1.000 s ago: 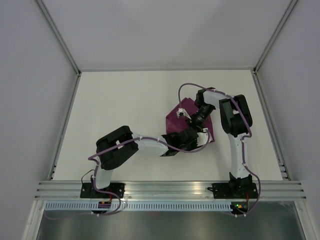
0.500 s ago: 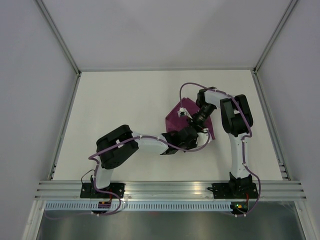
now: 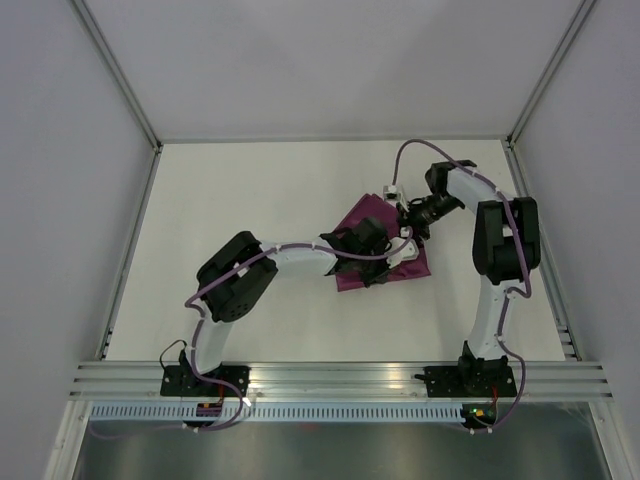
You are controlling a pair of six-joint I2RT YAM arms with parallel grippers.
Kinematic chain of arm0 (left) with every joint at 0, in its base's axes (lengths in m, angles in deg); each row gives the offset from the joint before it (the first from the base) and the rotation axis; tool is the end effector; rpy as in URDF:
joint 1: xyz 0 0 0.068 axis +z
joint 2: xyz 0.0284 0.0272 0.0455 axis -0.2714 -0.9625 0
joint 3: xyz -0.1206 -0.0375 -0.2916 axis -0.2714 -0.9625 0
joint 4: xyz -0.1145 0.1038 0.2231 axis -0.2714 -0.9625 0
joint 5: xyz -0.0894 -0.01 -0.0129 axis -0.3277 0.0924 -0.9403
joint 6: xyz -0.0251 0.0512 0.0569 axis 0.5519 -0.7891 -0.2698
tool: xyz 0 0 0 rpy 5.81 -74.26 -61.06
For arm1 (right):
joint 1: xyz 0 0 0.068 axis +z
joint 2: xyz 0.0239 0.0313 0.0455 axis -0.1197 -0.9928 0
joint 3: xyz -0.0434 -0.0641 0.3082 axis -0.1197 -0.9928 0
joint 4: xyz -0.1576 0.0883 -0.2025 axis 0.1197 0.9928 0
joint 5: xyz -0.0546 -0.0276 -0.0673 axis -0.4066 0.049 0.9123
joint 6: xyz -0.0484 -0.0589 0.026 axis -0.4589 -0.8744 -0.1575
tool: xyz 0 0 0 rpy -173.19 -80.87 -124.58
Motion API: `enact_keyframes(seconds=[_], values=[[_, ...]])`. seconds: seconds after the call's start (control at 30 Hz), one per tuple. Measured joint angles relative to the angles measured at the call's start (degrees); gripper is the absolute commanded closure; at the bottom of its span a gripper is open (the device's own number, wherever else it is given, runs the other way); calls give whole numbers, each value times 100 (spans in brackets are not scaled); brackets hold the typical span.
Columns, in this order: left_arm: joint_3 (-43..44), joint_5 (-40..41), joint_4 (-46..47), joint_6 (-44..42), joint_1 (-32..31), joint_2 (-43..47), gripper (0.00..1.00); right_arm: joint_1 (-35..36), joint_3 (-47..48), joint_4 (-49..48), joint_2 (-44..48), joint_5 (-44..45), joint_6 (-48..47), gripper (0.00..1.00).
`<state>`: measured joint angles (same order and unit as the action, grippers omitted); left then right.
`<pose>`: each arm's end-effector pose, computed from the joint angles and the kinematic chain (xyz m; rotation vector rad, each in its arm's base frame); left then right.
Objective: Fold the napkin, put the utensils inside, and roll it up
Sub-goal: Roll the napkin at the center of the board.
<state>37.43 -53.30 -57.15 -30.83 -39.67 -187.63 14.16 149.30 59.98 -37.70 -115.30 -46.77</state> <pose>0.2627 -0.4143 0.1601 1.5504 1.9024 -0.6371 0.3908 0.1020 0.1813 -1.5171 2.2020 1.1914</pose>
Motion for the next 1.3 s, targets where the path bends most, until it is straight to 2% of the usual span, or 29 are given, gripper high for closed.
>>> enact_keyframes(seconds=[0.2, 0.33, 0.47, 0.6, 0.83, 1.13, 1.3], values=[[640, -922, -778, 240, 369, -337, 98, -732, -671, -1075, 1067, -319, 636, 46], [1172, -1523, -1360, 417, 581, -656, 98, -1137, -1650, -1906, 2024, -387, 907, 44], [1613, -2100, -1810, 619, 785, -966, 98, -1106, -2820, -2686, 3053, -269, 973, 43], [1980, -2632, -2153, 776, 944, -1266, 98, -715, -3952, -3523, 3965, 164, 1001, 41], [2428, -3394, -2640, 966, 1113, -1696, 98, 750, -5342, -5014, 4736, 1239, 1047, 36], [2629, -3960, -2935, 1139, 1178, -1971, 98, 1766, -5742, -5998, 4623, 2138, 990, 36], [2645, -4065, -3073, 1163, 1209, -2015, 98, 2109, -5786, -6236, 4360, 2426, 962, 46]])
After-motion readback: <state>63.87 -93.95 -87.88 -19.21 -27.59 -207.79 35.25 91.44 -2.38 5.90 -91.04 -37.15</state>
